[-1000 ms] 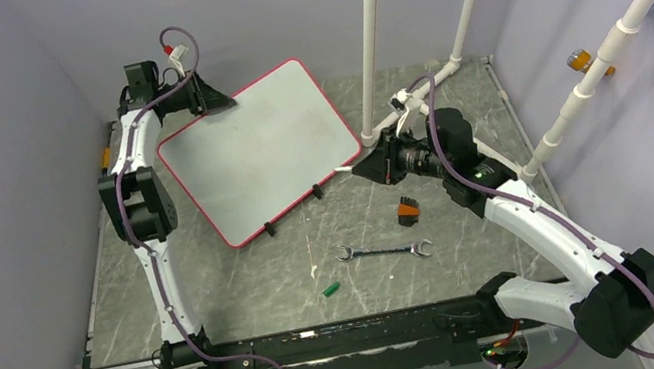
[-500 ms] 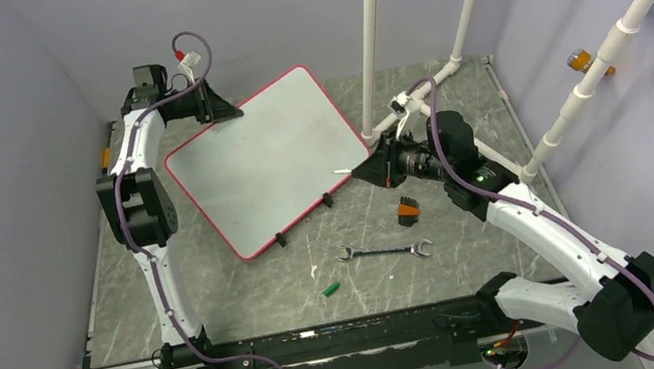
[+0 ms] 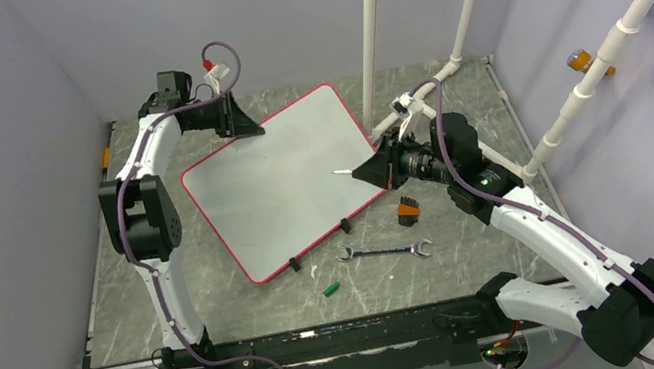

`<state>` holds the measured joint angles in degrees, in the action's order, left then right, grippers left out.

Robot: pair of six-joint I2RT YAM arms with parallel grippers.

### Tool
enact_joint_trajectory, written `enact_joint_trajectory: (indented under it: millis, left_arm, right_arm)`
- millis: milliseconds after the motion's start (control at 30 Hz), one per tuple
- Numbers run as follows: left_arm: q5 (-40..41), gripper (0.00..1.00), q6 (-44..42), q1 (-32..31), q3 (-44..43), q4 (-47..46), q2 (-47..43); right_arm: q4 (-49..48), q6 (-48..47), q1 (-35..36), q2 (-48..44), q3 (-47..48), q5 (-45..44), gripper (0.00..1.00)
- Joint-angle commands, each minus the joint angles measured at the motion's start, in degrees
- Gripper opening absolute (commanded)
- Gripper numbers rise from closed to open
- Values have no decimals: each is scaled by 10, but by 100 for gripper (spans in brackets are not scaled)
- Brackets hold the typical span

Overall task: Write a sentence on the whiteboard
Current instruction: Move the whiteboard to the center of the board, then write a sentence on the whiteboard.

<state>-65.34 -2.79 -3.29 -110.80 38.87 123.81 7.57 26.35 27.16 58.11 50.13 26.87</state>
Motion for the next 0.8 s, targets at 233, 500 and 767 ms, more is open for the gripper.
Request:
enact_joint_trajectory:
  millis: [233, 500, 767]
  left_arm:
    - [61, 48, -43, -24, 50, 20, -71]
    - [51, 52, -86, -6, -79, 127, -4]
    - [75, 44, -110, -3, -114, 186, 14]
  right_arm:
    - [-2, -7, 4, 1, 13, -7, 0]
    - [26, -23, 7, 13, 37, -8, 0]
    - [11, -20, 11, 40, 38, 0, 0]
